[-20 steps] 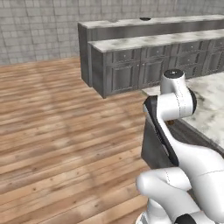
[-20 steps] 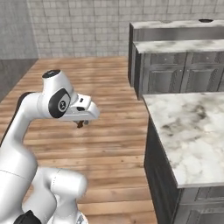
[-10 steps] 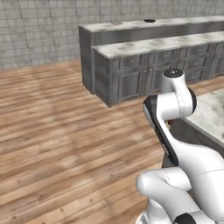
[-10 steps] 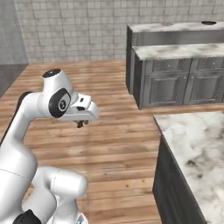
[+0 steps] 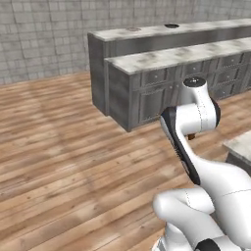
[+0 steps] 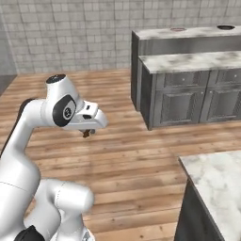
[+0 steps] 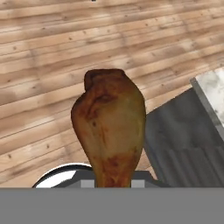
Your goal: Take the chicken drumsticks from the pan and place one on each plate on the dining counter.
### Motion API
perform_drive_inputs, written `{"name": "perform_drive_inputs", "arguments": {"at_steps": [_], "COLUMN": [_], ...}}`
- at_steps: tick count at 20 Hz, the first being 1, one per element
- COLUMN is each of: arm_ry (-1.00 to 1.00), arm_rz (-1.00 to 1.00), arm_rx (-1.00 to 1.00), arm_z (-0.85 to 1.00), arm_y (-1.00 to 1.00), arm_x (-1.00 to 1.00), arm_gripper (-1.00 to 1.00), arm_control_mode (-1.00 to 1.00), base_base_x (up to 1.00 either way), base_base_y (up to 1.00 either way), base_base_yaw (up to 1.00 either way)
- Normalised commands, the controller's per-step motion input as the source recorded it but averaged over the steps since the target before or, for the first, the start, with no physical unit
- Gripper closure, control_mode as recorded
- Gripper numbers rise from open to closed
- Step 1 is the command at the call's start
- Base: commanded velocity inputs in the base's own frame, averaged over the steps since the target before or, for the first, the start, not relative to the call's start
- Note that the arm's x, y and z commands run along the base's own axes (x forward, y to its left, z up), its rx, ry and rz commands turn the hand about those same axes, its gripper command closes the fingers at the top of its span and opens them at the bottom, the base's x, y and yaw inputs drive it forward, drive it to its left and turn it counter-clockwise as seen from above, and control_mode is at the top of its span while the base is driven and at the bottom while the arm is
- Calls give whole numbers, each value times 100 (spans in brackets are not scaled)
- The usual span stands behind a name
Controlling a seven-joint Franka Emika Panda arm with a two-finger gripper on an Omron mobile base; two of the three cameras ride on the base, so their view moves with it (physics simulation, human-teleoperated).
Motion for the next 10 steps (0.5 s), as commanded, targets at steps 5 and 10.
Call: {"name": "perform_drive_inputs", "arguments": {"at_steps": [5,10], "arm_ry": [0,0], "arm_rz": [0,0], "arm_rx": [0,0], "arm_z": [0,0], "arm_y": [0,0], "arm_x": [0,0], "arm_gripper": [100,100], "arm_control_mode": [100,100], "base_base_x": [100,100], "base_base_y": [56,60], "base_base_yaw": [-15,-19]}}
